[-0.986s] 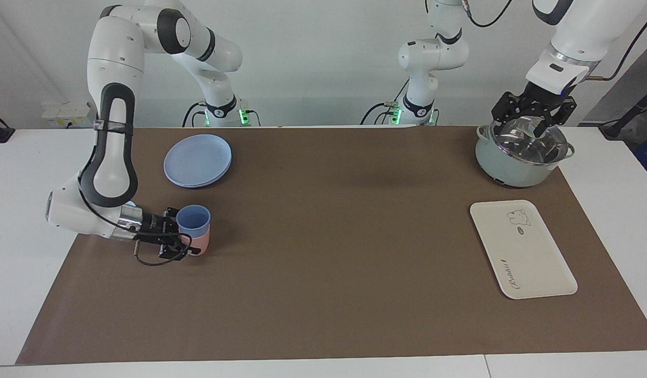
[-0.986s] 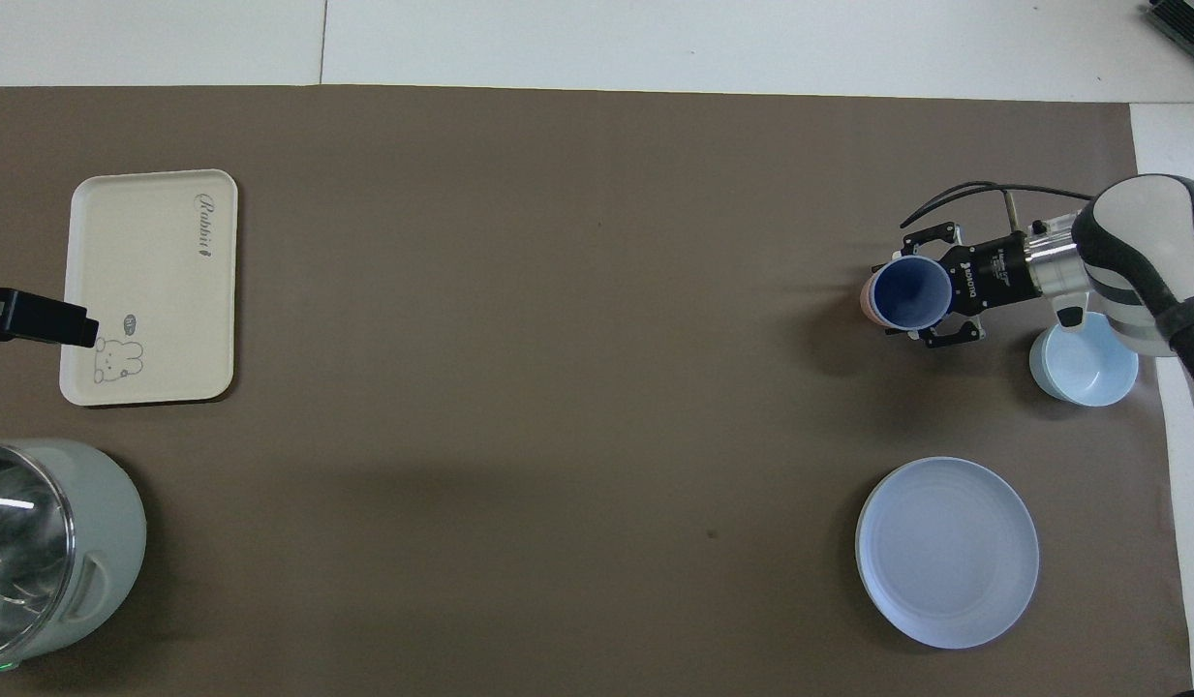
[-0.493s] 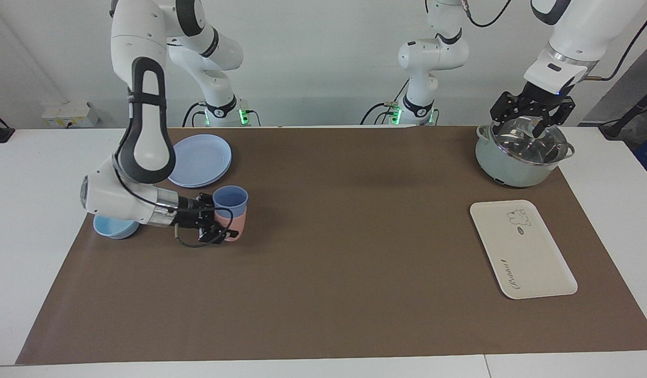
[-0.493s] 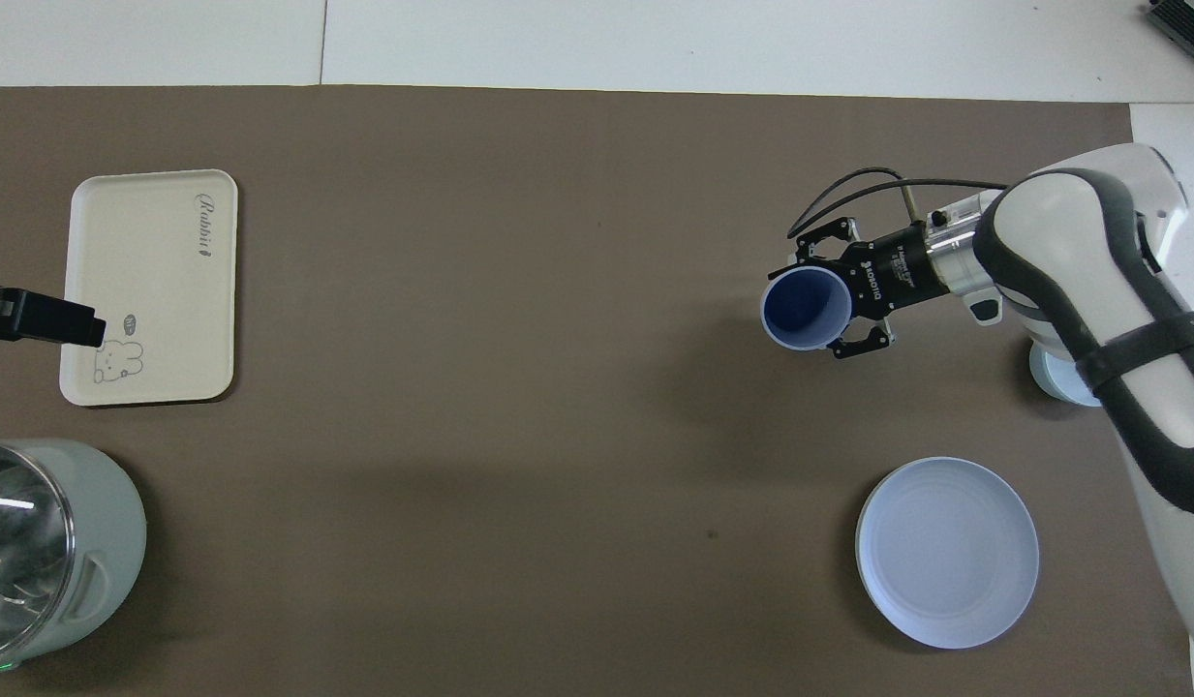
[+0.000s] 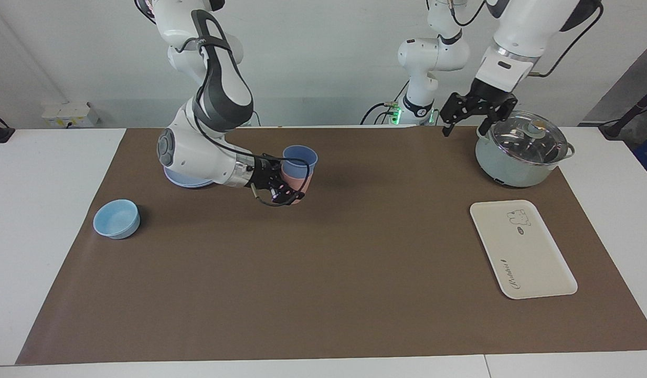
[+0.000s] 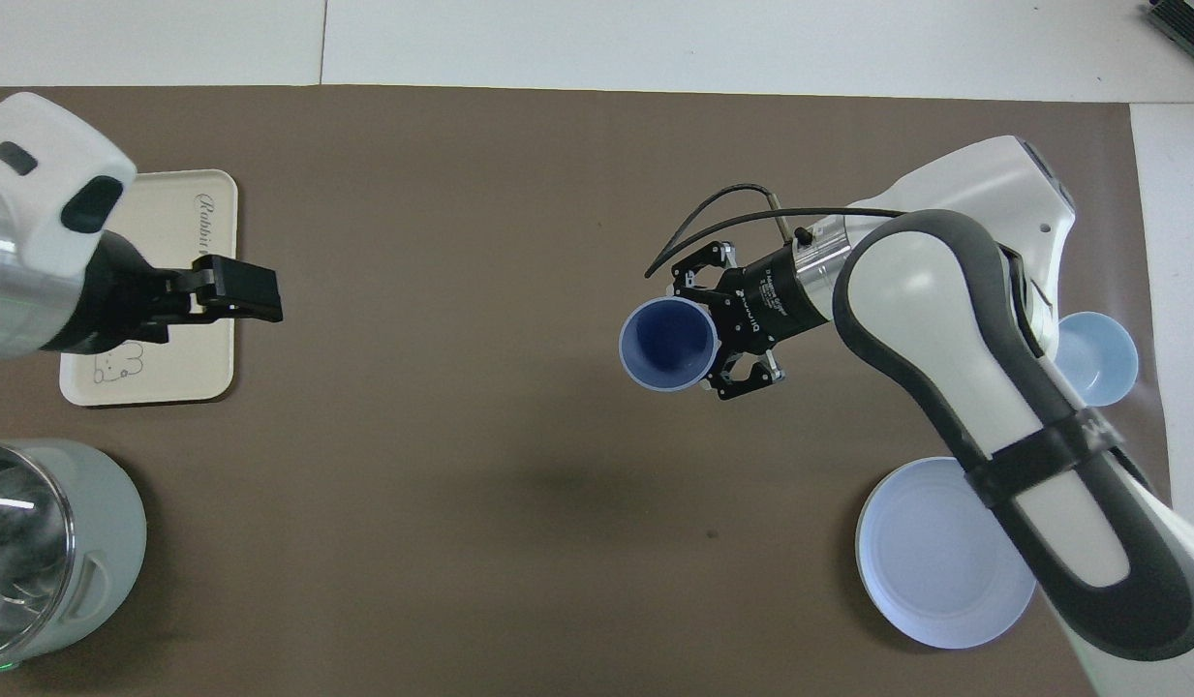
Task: Place cup on tray
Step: 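Carry the cup toward the center while the left gripper reaches in, then grasp the cup with the left gripper from the right gripper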
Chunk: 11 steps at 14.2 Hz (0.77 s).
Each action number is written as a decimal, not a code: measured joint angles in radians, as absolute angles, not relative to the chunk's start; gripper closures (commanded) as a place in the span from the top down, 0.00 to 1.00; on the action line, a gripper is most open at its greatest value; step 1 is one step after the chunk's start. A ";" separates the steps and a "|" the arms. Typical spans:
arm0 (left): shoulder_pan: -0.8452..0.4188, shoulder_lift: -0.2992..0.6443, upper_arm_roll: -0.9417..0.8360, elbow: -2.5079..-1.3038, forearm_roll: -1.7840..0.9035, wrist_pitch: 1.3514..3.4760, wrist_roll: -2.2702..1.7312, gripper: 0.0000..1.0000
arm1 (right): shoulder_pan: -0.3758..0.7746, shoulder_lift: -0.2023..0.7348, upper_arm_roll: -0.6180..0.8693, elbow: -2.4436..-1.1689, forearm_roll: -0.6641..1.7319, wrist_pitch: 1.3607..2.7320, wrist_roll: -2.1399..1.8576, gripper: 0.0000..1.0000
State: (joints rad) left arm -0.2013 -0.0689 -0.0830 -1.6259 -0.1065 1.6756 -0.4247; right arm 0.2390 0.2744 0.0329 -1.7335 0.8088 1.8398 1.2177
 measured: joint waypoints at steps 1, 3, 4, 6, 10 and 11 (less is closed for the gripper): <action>-0.254 -0.075 -0.085 -1.657 -0.113 1.745 -0.548 1.00 | 0.263 0.270 0.033 -1.730 0.809 1.854 1.254 0.00; -0.353 -0.097 -0.088 -1.741 -0.132 1.900 -0.796 0.94 | 0.305 0.266 0.033 -1.725 0.809 1.901 1.324 0.00; -0.398 -0.110 -0.089 -1.782 -0.135 1.974 -0.897 0.92 | 0.322 0.266 0.033 -1.725 0.809 1.929 1.349 0.00; -0.463 -0.130 -0.090 -1.839 -0.138 2.075 -1.030 0.88 | 0.347 0.266 0.033 -1.725 0.809 1.984 1.394 0.00; -0.497 -0.150 -0.089 -1.905 -0.167 2.177 -1.097 0.81 | 0.360 0.266 0.031 -1.725 0.809 2.029 1.424 0.00; -0.497 -0.150 -0.087 -1.930 -0.176 2.227 -1.106 0.81 | 0.360 0.266 0.030 -1.725 0.809 2.030 1.424 0.00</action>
